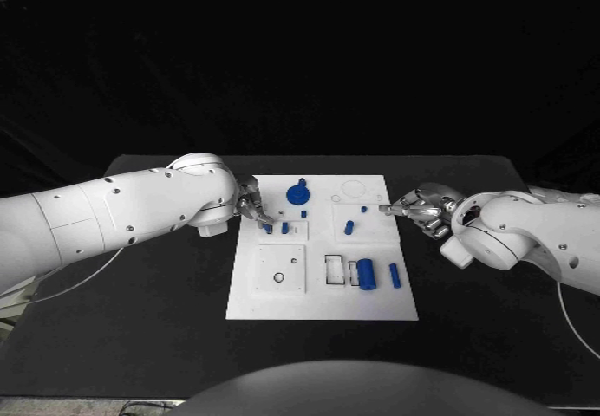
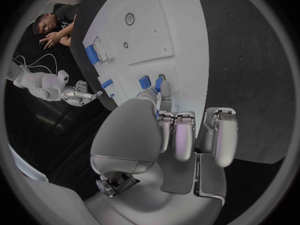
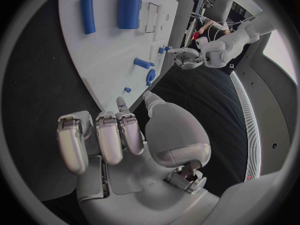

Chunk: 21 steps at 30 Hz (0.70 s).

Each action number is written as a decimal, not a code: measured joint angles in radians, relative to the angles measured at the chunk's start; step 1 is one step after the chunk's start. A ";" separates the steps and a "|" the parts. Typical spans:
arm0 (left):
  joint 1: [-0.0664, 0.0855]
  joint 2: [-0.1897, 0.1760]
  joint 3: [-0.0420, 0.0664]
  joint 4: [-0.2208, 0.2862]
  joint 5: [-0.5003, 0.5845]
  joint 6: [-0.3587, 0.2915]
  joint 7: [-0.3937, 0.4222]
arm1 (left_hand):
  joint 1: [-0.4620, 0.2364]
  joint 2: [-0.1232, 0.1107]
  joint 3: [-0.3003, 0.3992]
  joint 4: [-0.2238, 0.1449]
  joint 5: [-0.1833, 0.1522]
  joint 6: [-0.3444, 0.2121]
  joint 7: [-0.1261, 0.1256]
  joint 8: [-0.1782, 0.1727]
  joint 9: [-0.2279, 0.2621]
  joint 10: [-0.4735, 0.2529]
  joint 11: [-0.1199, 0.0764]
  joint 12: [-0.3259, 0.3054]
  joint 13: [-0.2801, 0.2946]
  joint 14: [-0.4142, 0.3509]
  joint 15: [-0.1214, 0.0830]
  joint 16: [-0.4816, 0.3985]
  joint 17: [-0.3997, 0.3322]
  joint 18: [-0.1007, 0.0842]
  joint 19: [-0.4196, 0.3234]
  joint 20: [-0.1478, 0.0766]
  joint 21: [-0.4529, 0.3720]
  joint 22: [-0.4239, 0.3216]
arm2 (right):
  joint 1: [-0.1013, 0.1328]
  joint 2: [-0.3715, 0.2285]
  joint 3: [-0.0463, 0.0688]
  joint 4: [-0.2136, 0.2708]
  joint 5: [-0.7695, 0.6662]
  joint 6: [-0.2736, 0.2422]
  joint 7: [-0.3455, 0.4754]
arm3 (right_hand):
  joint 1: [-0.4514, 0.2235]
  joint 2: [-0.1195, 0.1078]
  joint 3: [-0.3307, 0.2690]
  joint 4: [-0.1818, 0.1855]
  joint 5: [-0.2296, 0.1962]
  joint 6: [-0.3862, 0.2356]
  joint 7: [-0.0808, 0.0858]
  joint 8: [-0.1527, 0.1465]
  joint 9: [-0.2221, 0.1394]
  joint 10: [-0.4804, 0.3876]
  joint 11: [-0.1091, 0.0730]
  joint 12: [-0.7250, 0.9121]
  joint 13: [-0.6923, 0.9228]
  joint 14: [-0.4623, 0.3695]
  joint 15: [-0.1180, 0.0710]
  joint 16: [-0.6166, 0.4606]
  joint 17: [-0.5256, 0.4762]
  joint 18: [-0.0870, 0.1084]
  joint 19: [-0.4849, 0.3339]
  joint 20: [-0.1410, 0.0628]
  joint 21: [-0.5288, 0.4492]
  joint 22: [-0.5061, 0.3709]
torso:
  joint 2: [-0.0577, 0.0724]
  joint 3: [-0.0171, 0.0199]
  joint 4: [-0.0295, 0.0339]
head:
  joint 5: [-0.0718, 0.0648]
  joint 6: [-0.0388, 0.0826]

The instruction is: Assemble the parts on the task board

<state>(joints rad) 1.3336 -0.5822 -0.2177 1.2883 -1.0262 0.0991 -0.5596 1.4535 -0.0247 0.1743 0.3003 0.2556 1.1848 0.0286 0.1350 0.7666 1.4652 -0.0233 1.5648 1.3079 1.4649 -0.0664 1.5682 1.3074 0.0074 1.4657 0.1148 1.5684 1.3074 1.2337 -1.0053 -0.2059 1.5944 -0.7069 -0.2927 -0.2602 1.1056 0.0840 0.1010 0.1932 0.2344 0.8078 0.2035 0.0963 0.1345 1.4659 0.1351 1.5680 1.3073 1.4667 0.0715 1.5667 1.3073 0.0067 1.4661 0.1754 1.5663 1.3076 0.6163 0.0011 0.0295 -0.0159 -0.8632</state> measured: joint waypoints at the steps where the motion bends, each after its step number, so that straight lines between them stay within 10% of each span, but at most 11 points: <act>1: 0.000 0.000 0.000 -0.001 0.000 0.000 0.001 | 0.000 0.000 0.000 0.000 0.000 0.000 0.000 0.000 0.000 0.000 0.000 0.000 0.000 0.000 0.000 0.000 0.000 0.000 0.000 0.000 0.000 0.000 | 0.000 0.000 0.000 0.000 0.000 0.000 0.000 | 0.000 0.000 0.000 0.000 0.000 0.000 0.000 0.000 0.000 0.000 0.000 0.000 0.000 0.000 0.000 0.000 0.000 0.000 0.000 0.000 0.000 0.000 | 0.000 0.0001 0.0001 | 0.000 0.000; 21: -0.003 0.015 0.000 -0.015 -0.005 0.007 0.011 | 0.000 0.000 0.003 0.003 -0.003 0.000 0.000 0.000 0.000 0.000 0.000 0.000 0.000 0.000 0.000 0.000 0.000 0.000 0.000 0.000 0.000 0.000 | 0.000 0.001 0.000 -0.001 0.000 0.000 0.000 | 0.000 0.000 0.000 0.000 0.000 0.000 0.000 0.000 0.000 0.000 0.000 0.000 0.001 0.000 0.000 0.000 0.001 0.000 0.000 0.000 0.000 0.000 | -0.001 0.0006 0.0000 | -0.001 0.002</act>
<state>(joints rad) 1.3302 -0.5677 -0.2179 1.2728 -1.0314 0.1061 -0.5490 1.4537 -0.0245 0.1772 0.3031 0.2525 1.1848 0.0286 0.1347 0.7662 1.4652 -0.0233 1.5648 1.3079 1.4649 -0.0664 1.5682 1.3073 0.0074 1.4657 0.1148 1.5684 1.3074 1.2337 -1.0038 -0.2059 1.5938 -0.7069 -0.2926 -0.2602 1.1056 0.0840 0.1010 0.1932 0.2344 0.8078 0.2035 0.0963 0.1342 1.4659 0.1351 1.5680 1.3080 1.4667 0.0715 1.5667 1.3080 0.0067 1.4661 0.1754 1.5663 1.3074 0.6157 0.0016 0.0295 -0.0170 -0.8612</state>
